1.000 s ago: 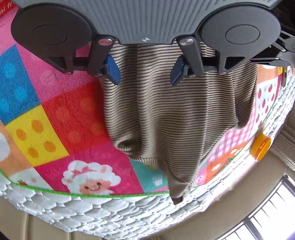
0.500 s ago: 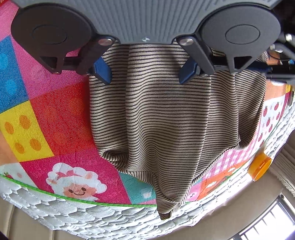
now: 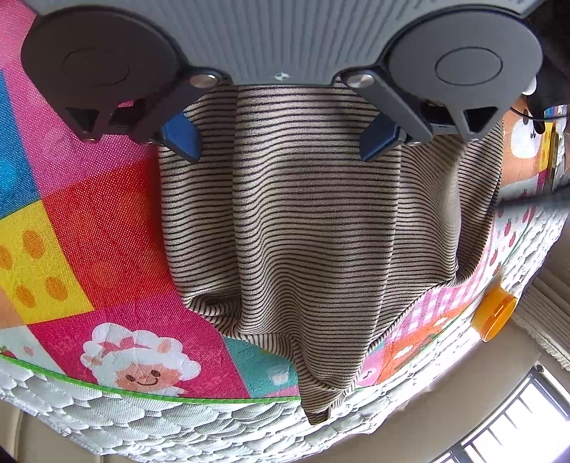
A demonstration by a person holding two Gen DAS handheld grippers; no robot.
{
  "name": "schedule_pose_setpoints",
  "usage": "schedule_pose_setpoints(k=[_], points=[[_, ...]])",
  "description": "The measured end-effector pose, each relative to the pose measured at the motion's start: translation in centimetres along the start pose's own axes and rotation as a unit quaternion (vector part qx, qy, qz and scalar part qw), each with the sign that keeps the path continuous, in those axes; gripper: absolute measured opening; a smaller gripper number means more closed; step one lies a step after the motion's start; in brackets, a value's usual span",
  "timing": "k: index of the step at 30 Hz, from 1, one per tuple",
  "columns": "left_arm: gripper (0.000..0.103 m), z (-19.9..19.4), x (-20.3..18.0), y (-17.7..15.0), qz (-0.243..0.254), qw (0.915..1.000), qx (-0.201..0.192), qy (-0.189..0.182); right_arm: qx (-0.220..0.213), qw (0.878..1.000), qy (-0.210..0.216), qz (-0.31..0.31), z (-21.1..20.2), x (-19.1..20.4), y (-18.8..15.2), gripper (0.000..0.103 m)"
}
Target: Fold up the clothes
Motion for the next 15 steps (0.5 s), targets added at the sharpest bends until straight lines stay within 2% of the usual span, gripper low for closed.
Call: schedule_pose_setpoints(k=[1,2,4,5,7,8,10,11,12,14,15], points=[[0.006,-1.8,0.9,1.6,-0.01,0.9993,-0.036,0.007,0.0,1.0,-0.003,-0.004,0.1,0.1,0.0,0.099],[0.005,-3.9,3.0,3.5,-0.042,0.9963,-0.073,0.019,0.0,1.0,-0.006,-0.008,0.1,0.3,-0.1,0.1],[0.005,-7.4,7.8,6.1,-0.118,0.9844,-0.126,0.037,0.001,1.0,-0.01,-0.014,0.3,0.5,-0.1,0.101],[0.005,-9.0,10.3,7.0,-0.155,0.9756,-0.147,0.049,0.001,1.0,-0.01,-0.015,0.3,0.5,-0.1,0.102],[0.004,-10.3,13.4,7.2,-0.18,0.9714,-0.142,0.06,0.003,1.0,-0.008,-0.011,0.4,0.6,0.0,0.103],[0.005,-10.0,13.7,6.5,-0.174,0.9758,-0.123,0.048,0.004,1.0,-0.006,-0.008,0.5,0.5,0.1,0.103],[0.017,-8.9,13.4,4.6,-0.148,0.9859,-0.075,0.018,0.004,1.0,0.0,-0.001,0.5,0.3,0.3,0.103],[0.039,-7.7,12.2,3.5,-0.127,0.9909,-0.042,-0.002,0.004,1.0,0.003,0.004,0.5,0.2,0.3,0.103],[0.054,-6.4,11.0,2.3,-0.106,0.994,-0.009,-0.023,0.003,1.0,0.006,0.008,0.4,0.1,0.3,0.103],[0.064,-3.1,7.4,0.0,-0.05,0.9962,0.049,-0.051,0.001,1.0,0.009,0.012,0.3,0.0,0.4,0.103],[0.076,-1.5,5.7,-1.1,-0.022,0.9947,0.077,-0.065,0.001,1.0,0.009,0.012,0.3,0.0,0.3,0.103]])
Point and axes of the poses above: each gripper's, at about its wrist camera, not at the fingertips, and z roughly the way its jaws point, x to its left, y to its top, the point moved 6 cm from there along z, roughly the way its jaws point, and after that the axes turned 14 degrees about x, right-handed, at the moved point
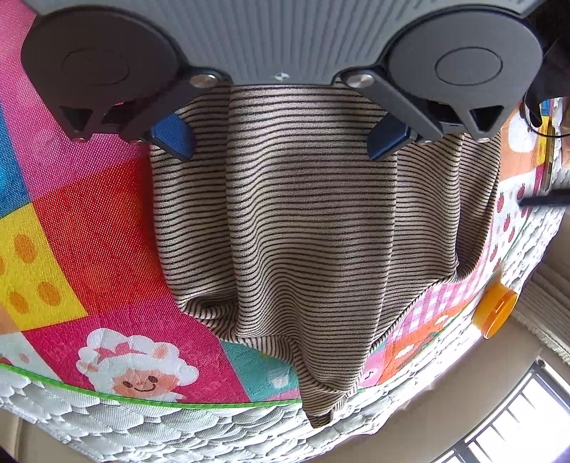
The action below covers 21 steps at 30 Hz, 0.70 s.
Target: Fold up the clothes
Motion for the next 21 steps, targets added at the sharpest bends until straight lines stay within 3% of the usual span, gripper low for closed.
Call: schedule_pose_setpoints(k=[2,5,7,8,9,10,12,15,16,18,21], points=[[0.087,4.0,-2.9,-1.6,0.052,0.9972,0.055,-0.002,-0.001,1.0,0.0,0.0,0.0,0.0,0.0,0.103],[0.087,9.1,-5.8,-3.5,0.108,0.9876,0.105,0.044,-0.001,1.0,-0.001,-0.002,0.0,0.1,0.0,0.103],[0.061,11.8,-6.8,-4.2,0.139,0.9795,0.113,0.091,-0.002,1.0,0.002,0.0,0.0,0.1,0.0,0.103],[0.031,12.5,-7.1,-4.2,0.159,0.9737,0.107,0.124,-0.002,1.0,0.004,0.002,0.0,0.1,0.0,0.103],[0.02,12.6,-7.4,-4.0,0.17,0.9711,0.098,0.136,-0.003,1.0,0.008,0.005,0.0,0.0,0.1,0.103],[0.014,11.7,-7.2,-3.3,0.157,0.9755,0.084,0.129,-0.003,1.0,0.012,0.008,-0.1,-0.1,0.1,0.103],[0.012,9.6,-6.9,-1.8,0.128,0.9838,0.054,0.113,-0.003,1.0,0.019,0.015,-0.1,-0.3,0.2,0.103],[0.011,3.0,-4.1,2.6,0.086,0.9819,-0.049,0.161,-0.002,1.0,0.021,0.017,-0.1,-0.3,0.2,0.103],[0.011,0.6,-3.0,4.2,0.069,0.9781,-0.086,0.177,-0.002,1.0,0.019,0.014,-0.1,-0.2,0.2,0.103],[0.011,-4.9,1.2,7.2,-0.014,0.9694,-0.157,0.188,-0.001,1.0,0.013,0.008,0.0,0.0,0.2,0.103],[0.011,-10.3,7.6,9.0,-0.124,0.9428,-0.225,0.213,-0.001,1.0,0.005,-0.001,0.1,0.2,0.1,0.103]])
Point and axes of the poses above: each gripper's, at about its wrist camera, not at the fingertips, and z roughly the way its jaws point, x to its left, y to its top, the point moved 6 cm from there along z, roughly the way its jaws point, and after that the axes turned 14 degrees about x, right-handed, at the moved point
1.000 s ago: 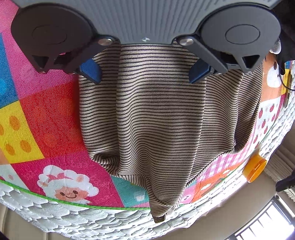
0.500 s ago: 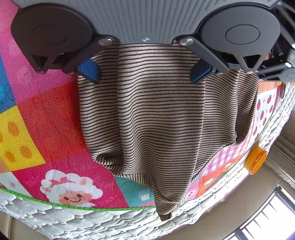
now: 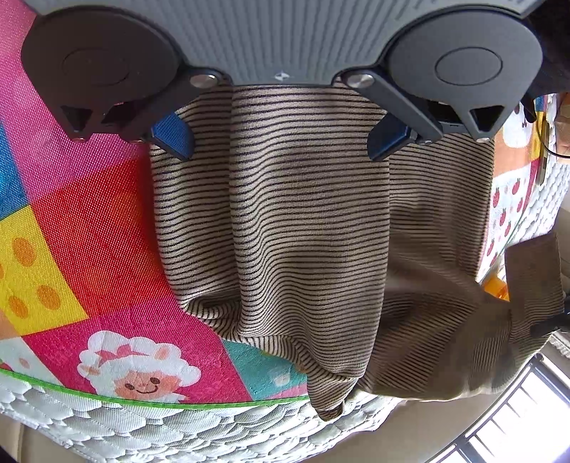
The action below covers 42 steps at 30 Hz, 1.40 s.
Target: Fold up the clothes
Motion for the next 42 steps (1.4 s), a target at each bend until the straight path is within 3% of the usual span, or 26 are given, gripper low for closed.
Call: schedule_pose_setpoints(k=[4,7,9,10,11,13,14,17,19,21,22,23,24,26,28,29,33,34,36,40,42], points=[[0.014,4.2,7.1,-0.8,-0.106,0.9928,0.056,0.011,-0.002,0.999,-0.021,-0.029,0.3,0.8,-0.2,0.103],[0.021,7.1,11.6,-4.4,-0.221,0.9679,0.113,-0.037,-0.003,0.997,-0.053,-0.061,0.5,1.6,-0.6,0.103],[0.029,6.8,12.1,-6.1,-0.243,0.9591,0.132,-0.061,-0.016,0.993,-0.081,-0.087,0.1,2.4,-0.8,0.103],[0.031,6.6,12.3,-7.0,-0.253,0.9545,0.141,-0.073,-0.038,0.988,-0.102,-0.106,-0.6,3.0,-0.8,0.103],[0.039,6.4,12.5,-7.8,-0.263,0.9495,0.149,-0.085,-0.066,0.982,-0.121,-0.129,-1.4,3.8,-0.8,0.103],[0.061,4.4,11.5,-8.5,-0.249,0.9534,0.148,-0.085,-0.124,0.965,-0.15,-0.174,-3.0,5.4,-0.4,0.103],[0.071,3.0,10.3,-8.3,-0.234,0.9597,0.137,-0.075,-0.139,0.959,-0.16,-0.188,-3.3,6.2,0.0,0.103],[0.075,-0.5,6.4,-7.5,-0.192,0.9759,0.084,-0.061,-0.148,0.95,-0.178,-0.208,-1.8,8.5,2.0,0.103],[0.08,-0.9,3.5,-7.3,-0.187,0.9777,0.054,-0.079,-0.143,0.948,-0.188,-0.215,0.0,10.0,3.8,0.103],[0.081,-0.3,0.4,-7.3,-0.19,0.9755,0.033,-0.106,-0.138,0.945,-0.197,-0.222,1.8,11.6,5.5,0.094],[0.081,0.5,-0.7,-7.6,-0.186,0.9751,0.038,-0.115,-0.125,0.938,-0.216,-0.24,3.0,12.2,6.0,0.081],[0.08,1.7,-1.8,-7.9,-0.171,0.977,0.049,-0.117,-0.108,0.929,-0.239,-0.262,4.2,12.7,6.3,0.063],[0.079,2.8,-2.6,-8.4,-0.143,0.9811,0.063,-0.114,-0.098,0.915,-0.262,-0.292,5.1,13.0,6.4,0.055],[0.079,4.7,-3.5,-9.3,-0.09,0.9861,0.089,-0.108,-0.097,0.871,-0.309,-0.369,5.3,13.1,6.4,0.043],[0.079,6.3,-3.0,-9.8,-0.07,0.9865,0.106,-0.104,-0.104,0.837,-0.357,-0.401,4.3,11.8,7.5,0.032],[0.079,7.1,-2.5,-9.9,-0.07,0.9861,0.113,-0.1,-0.108,0.82,-0.381,-0.414,3.7,11.0,8.2,0.03],[0.078,9.8,-1.2,-9.5,-0.09,0.9831,0.132,-0.089,-0.127,0.771,-0.475,-0.405,2.0,6.2,12.8,0.025],[0.077,10.2,-1.1,-9.4,-0.086,0.9839,0.133,-0.083,-0.125,0.765,-0.49,-0.398,2.2,4.7,13.9,0.025],[0.072,10.9,-1.0,-9.4,-0.075,0.9856,0.137,-0.065,-0.108,0.782,-0.496,-0.363,3.1,2.0,15.9,0.025],[0.063,11.9,-0.5,-9.8,-0.063,0.9865,0.145,-0.041,-0.105,0.839,-0.455,-0.279,4.9,-1.5,18.1,0.027],[0.062,11.8,-0.3,-9.7,-0.062,0.9873,0.141,-0.038,-0.115,0.859,-0.429,-0.256,4.5,-2.1,18.6,0.027]])
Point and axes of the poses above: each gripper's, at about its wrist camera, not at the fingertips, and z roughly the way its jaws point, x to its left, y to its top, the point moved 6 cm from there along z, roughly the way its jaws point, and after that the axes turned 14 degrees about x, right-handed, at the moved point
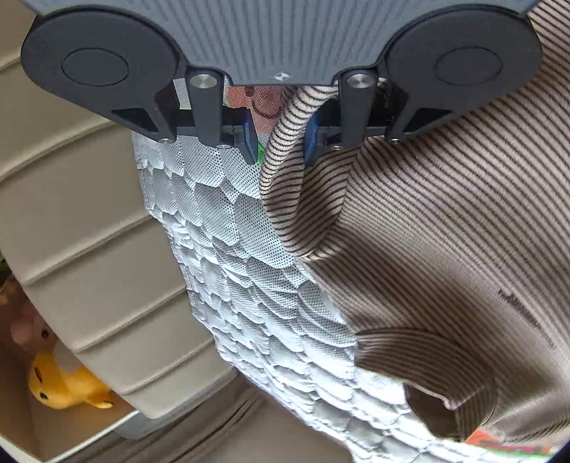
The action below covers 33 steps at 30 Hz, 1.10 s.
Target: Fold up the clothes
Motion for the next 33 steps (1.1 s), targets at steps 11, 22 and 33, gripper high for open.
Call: schedule_pose_setpoints(k=[11,22,33], points=[[0.075,-0.2,-1.3,-0.5,0.04,0.9986,-0.011,0.032,-0.046,0.981,0.186,0.006,-12.8,-2.9,-8.2,0.062],[0.087,-2.1,-2.7,-1.7,0.023,0.9992,-0.01,-0.031,0.013,0.959,0.235,-0.16,-17.1,7.7,-15.1,0.055],[0.088,-2.6,-1.0,-0.8,-0.022,0.9986,-0.013,-0.046,-0.035,0.994,0.089,0.046,-17.5,-8.3,-6.6,0.009]])
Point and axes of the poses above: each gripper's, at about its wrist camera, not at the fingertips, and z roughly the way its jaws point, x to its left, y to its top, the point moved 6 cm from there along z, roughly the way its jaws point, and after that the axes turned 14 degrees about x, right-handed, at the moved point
